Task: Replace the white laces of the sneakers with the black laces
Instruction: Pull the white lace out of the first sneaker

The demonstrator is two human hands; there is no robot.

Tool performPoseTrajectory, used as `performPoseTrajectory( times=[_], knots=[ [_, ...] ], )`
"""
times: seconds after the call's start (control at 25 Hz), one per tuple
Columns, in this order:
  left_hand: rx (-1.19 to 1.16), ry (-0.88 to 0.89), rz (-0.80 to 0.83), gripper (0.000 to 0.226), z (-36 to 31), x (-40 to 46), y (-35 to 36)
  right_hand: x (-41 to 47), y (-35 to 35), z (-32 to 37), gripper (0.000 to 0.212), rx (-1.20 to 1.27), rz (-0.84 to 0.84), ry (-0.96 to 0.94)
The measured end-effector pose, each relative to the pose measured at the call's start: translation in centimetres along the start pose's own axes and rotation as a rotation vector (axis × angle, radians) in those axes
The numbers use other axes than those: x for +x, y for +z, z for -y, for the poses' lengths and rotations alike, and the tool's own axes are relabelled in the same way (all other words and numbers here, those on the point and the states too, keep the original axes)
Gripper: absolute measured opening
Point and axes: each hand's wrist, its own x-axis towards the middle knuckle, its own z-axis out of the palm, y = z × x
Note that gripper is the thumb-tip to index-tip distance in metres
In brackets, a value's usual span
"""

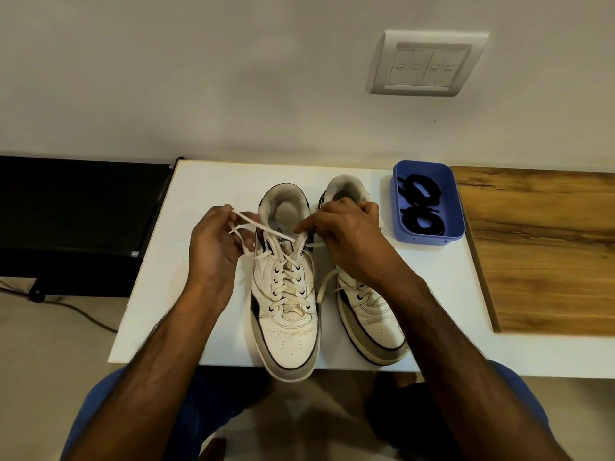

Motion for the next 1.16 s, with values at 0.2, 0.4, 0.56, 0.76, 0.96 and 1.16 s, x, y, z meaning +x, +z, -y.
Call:
performPoseTrajectory(
  times=[0.2,0.4,0.56,0.76,0.96,1.16],
  knots=[
    [1.140,0.512,0.307,0.024,1.5,-0.2,-0.6,0.0,0.0,0.1,0.034,-0.003,0.017,0.015],
    [1.283,0.591,0.335,0.008,2.3,0.1,-0.7,-0.1,-0.2,0.3,0.035,0.023,0.037,0.029],
    [0.737,0.264,0.238,0.018,2.2,0.1,-0.3,0.0,-0.2,0.1,0.038,0.037,0.045,0.037],
    [0.190,0.074,0.125,0.022,0.0,-0.6,0.5,0.0,-0.1,0.2,0.050,0.065,0.047,0.052],
    [1.259,0.628,0.372,0.021,2.0,-0.6,-0.4,0.0,-0.1,0.1,0.046,0.075,0.041,0.055],
    [1.303,0.690,0.304,0.008,2.2,-0.2,-0.2,0.0,-0.1,0.2,0.048,0.075,0.045,0.059]
  ],
)
